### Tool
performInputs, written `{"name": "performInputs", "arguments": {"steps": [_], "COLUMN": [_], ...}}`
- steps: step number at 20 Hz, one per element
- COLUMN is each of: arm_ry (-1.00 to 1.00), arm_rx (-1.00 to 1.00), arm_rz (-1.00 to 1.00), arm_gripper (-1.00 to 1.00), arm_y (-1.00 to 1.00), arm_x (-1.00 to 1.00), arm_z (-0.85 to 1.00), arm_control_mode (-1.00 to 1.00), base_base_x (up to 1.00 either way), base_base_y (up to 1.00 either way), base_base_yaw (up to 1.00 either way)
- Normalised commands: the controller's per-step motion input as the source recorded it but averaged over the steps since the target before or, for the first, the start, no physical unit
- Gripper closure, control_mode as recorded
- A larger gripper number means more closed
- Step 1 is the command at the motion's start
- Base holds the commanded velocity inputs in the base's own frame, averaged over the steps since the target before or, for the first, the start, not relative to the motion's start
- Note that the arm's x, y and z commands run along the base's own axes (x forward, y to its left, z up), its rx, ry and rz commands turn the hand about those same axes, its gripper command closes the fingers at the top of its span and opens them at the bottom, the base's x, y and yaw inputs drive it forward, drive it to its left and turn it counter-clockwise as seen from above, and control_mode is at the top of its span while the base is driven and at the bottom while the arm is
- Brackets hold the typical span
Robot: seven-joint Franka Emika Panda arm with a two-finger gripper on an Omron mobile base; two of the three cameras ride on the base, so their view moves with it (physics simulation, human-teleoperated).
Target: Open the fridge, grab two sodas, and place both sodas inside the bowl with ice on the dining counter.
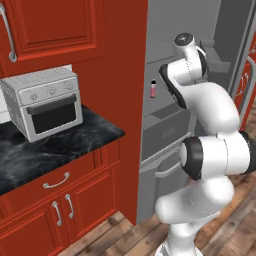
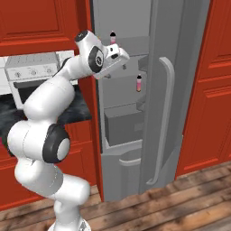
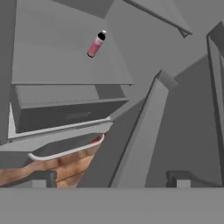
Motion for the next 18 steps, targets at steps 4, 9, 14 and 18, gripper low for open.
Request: {"name": "performInputs", "arguments": {"steps": [4,9,14,18], "arm_ry": [0.04,0.02,0.0,0.0], "arm_rx": [0.0,0.02,0.05,0.07], "arm_rz": [0.02,0.03,0.01,0.0], "arm_gripper": [-1.0,-1.0,-1.0,-1.0], "arm_y": [-0.58,-0.71,-0.93,-1.0], "arm_x": [0.75,0.59,0.11,0.0], "arm_z": [0.0,0.0,0.0,0.0], "arm_control_mode": [-1.0,-1.0,-1.0,-1.0], "base_base_x": [0.0,0.0,0.0,0.0], "base_base_y": [0.0,0.0,0.0,0.0], "base_base_yaw": [0.0,0.0,0.0,0.0]}}
